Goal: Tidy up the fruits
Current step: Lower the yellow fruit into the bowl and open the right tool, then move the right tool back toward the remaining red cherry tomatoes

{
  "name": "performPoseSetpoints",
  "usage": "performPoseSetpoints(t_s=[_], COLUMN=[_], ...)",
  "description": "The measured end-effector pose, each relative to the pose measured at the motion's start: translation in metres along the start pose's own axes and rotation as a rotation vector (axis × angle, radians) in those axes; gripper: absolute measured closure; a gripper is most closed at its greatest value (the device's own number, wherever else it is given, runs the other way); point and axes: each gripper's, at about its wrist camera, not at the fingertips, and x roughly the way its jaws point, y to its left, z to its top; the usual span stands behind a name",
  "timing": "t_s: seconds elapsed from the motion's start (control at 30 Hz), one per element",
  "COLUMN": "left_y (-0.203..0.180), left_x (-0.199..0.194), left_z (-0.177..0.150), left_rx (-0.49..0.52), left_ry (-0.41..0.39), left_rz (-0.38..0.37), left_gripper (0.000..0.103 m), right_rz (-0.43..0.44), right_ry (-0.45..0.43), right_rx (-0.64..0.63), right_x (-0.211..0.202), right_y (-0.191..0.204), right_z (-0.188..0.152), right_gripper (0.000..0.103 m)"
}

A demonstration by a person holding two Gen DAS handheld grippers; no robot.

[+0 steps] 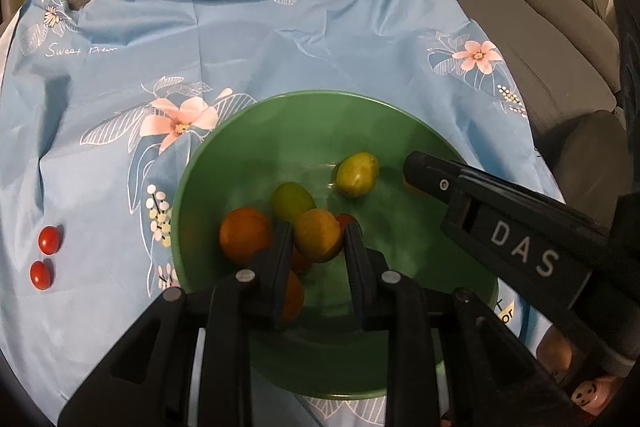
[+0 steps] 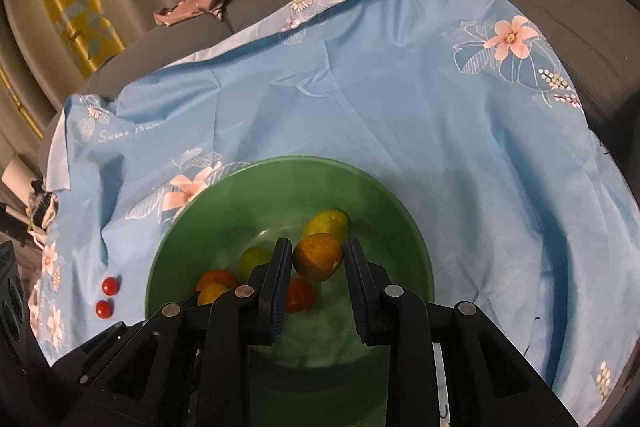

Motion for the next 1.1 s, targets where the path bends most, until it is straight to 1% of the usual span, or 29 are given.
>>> performPoseSetpoints(t_s=[0.7, 0.77, 0.83, 0.93, 1.0, 1.07, 1.1], left_y=[0.003, 0.004, 0.007, 0.013, 0.019, 0.033, 0.042], left_x=[0.009, 0.006, -0.003, -0.023, -0.035, -0.053, -0.062], left_z=[-0.002, -0.002, -0.001, 0.001, 0.002, 0.003, 0.003], left_rx=[-0.021, -0.024, -0.031, -0.032, -0.038, -0.045, -0.052], left_ry=[0.026, 0.027, 0.014, -0.019, -0.038, -0.052, -0.058], left_rz=[0.014, 0.012, -0.006, -0.024, -0.020, 0.006, 0.018], left_gripper=[0.077, 0.074, 0.057, 0.045, 0.041, 0.039, 0.038], right_rz=[-0.025, -0.022, -0.007, 0.010, 0.023, 0.044, 0.054], right_ry=[0.036, 0.036, 0.037, 0.025, 0.017, 0.008, 0.001], right_rx=[-0.025, -0.022, -0.020, -0.016, -0.023, -0.021, -0.021], right_x=[0.008, 0.008, 0.008, 0.004, 0.001, -0.001, -0.004], right_y=[0.004, 0.003, 0.003, 0.005, 0.009, 0.011, 0.013], right_z=[-0.002, -0.002, -0.002, -0.002, -0.002, -0.002, -0.001], right_gripper=[0.074, 0.074, 0.074, 0.074, 0.070, 0.061, 0.060])
